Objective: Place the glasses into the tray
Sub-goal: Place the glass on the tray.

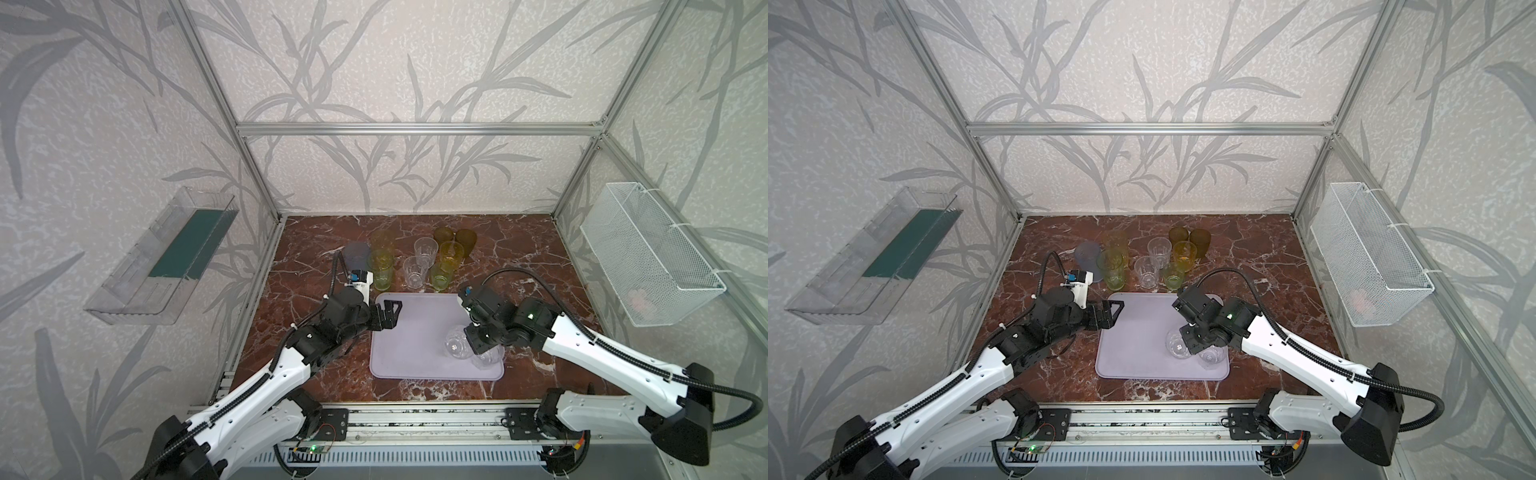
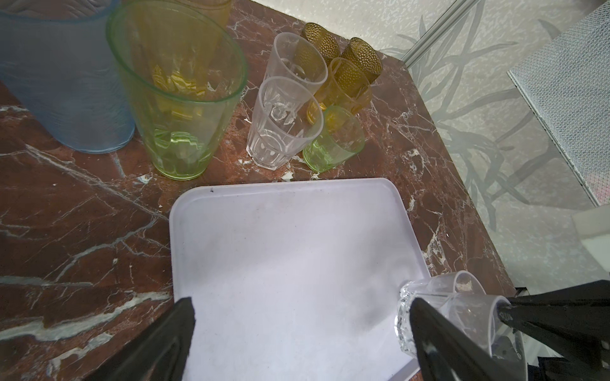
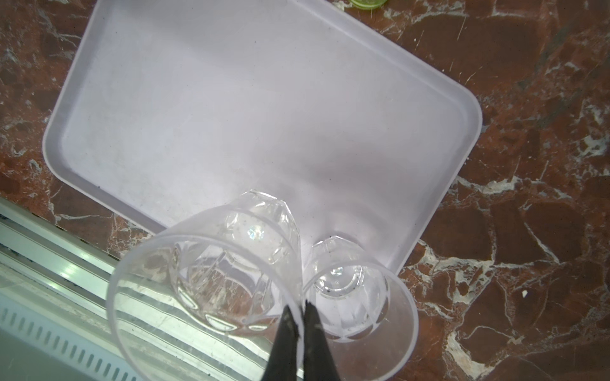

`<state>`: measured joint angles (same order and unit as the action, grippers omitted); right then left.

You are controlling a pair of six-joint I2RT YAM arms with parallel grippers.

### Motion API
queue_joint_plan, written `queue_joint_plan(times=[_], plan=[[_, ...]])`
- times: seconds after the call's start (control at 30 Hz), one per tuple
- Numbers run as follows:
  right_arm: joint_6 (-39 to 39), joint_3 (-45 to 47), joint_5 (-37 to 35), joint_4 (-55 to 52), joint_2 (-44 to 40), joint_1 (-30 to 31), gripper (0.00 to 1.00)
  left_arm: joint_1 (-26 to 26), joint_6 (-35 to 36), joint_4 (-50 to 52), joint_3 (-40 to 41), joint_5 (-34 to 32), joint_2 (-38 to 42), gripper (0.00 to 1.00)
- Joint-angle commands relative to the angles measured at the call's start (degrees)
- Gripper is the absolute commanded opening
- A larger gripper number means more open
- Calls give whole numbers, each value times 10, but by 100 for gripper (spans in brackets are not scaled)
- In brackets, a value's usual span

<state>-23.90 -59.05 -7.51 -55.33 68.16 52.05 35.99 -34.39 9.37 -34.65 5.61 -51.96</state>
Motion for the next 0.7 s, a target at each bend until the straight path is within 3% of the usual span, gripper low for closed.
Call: queue_joint_plan(times=[0.0, 0.67], plan=[[-14, 3, -13, -2, 8, 15, 0, 0, 4, -9, -10, -2, -3, 99], [-33, 17, 0, 10, 57, 32, 0, 0, 2, 0, 6, -13, 16, 99]])
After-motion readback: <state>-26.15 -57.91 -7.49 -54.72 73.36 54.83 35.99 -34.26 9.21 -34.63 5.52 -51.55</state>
